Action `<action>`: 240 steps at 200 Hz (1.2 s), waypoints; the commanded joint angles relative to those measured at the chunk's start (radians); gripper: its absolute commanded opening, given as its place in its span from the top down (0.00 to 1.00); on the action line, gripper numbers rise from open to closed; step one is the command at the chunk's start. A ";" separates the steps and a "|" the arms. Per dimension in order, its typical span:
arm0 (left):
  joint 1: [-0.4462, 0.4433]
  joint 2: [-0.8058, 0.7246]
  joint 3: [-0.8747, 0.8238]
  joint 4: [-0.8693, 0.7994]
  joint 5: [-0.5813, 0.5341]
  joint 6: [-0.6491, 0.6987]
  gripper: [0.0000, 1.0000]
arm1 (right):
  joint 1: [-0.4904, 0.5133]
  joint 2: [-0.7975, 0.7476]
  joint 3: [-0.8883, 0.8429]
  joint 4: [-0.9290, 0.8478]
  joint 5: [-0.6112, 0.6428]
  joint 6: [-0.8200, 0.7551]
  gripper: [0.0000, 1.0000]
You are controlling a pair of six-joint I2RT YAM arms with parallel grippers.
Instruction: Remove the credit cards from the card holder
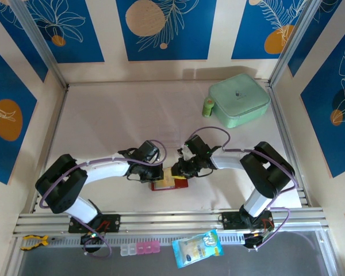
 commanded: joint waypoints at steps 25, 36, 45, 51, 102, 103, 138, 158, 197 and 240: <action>-0.011 0.008 -0.018 -0.029 -0.024 -0.002 1.00 | -0.008 0.037 -0.017 0.053 -0.071 0.018 0.80; -0.011 0.008 -0.017 -0.031 -0.023 0.000 1.00 | -0.009 0.038 -0.018 0.063 -0.076 0.022 0.80; -0.011 0.007 -0.014 -0.035 -0.025 0.002 1.00 | -0.008 0.039 -0.022 0.070 -0.080 0.024 0.81; -0.011 0.007 -0.015 -0.037 -0.026 0.003 1.00 | -0.010 0.037 -0.025 0.073 -0.082 0.025 0.82; -0.011 -0.009 -0.017 -0.036 -0.037 0.001 1.00 | -0.014 0.010 -0.041 0.080 -0.062 0.029 0.91; -0.012 -0.009 -0.017 -0.036 -0.038 0.001 1.00 | -0.015 0.010 -0.042 0.079 -0.061 0.028 0.91; -0.012 -0.011 -0.009 -0.047 -0.043 0.004 1.00 | -0.025 -0.020 -0.057 0.064 -0.047 0.018 0.95; -0.012 -0.023 -0.016 -0.045 -0.046 -0.001 1.00 | -0.031 -0.047 -0.068 0.045 -0.037 0.007 0.97; -0.011 -0.030 -0.012 -0.057 -0.051 0.003 1.00 | -0.045 -0.093 -0.082 0.010 -0.027 -0.012 0.98; -0.011 -0.057 0.002 -0.052 -0.046 0.000 1.00 | -0.050 -0.165 -0.070 -0.056 -0.003 -0.060 1.00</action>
